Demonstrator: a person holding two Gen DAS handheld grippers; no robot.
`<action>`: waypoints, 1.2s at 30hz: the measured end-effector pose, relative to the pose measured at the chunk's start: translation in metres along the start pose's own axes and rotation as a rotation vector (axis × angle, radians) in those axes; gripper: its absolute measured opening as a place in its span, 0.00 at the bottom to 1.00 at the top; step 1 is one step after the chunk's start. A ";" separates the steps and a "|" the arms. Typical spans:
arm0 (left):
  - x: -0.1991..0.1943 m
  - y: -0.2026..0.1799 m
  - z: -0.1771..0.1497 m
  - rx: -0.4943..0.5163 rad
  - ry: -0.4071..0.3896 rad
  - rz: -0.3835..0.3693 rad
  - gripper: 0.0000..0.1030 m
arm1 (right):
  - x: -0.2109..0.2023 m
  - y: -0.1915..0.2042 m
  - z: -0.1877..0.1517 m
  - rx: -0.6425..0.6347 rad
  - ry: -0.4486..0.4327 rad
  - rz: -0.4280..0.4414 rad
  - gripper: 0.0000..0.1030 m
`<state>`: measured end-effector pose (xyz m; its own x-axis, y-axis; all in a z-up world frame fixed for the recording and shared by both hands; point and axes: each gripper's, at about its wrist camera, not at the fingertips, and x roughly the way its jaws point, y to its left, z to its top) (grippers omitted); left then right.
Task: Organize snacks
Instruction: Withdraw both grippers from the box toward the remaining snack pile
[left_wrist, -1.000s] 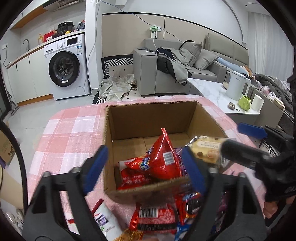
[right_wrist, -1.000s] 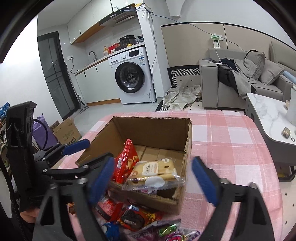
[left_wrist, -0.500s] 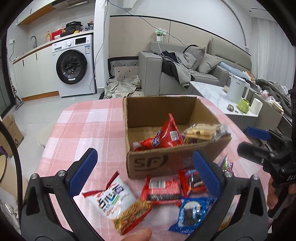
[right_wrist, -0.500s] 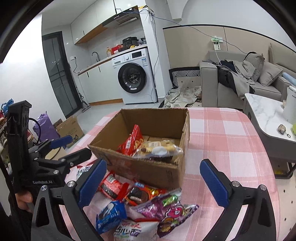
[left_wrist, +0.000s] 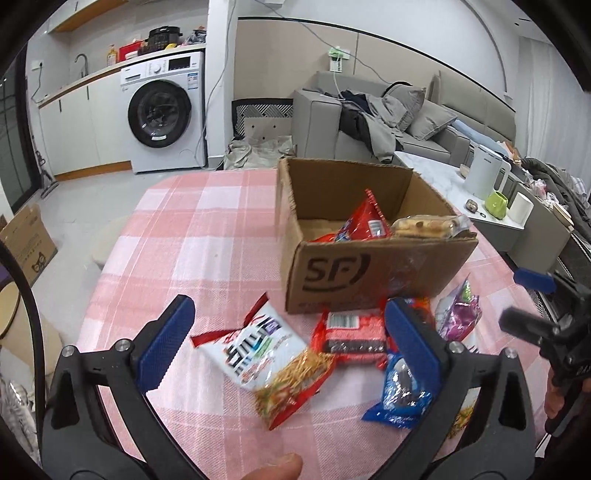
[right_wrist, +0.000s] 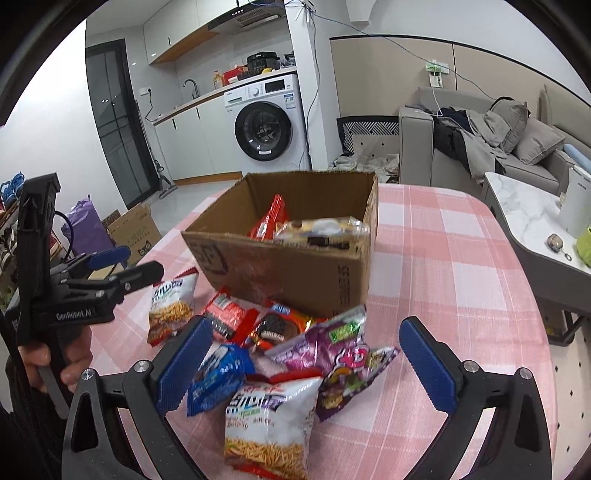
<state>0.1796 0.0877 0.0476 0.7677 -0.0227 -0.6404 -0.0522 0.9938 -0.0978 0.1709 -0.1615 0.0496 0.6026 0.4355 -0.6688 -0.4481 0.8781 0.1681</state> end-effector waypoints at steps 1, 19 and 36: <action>0.000 0.002 -0.002 -0.009 0.004 0.000 1.00 | 0.001 0.001 -0.002 0.002 0.003 -0.004 1.00; 0.017 0.009 -0.028 -0.034 0.105 0.041 1.00 | 0.014 0.008 -0.044 -0.029 0.150 -0.029 1.00; 0.044 0.017 -0.039 -0.060 0.168 0.056 1.00 | 0.028 0.019 -0.059 -0.046 0.209 0.035 1.00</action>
<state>0.1881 0.0998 -0.0119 0.6454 0.0096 -0.7638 -0.1339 0.9859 -0.1008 0.1405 -0.1443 -0.0083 0.4383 0.4110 -0.7993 -0.4987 0.8511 0.1642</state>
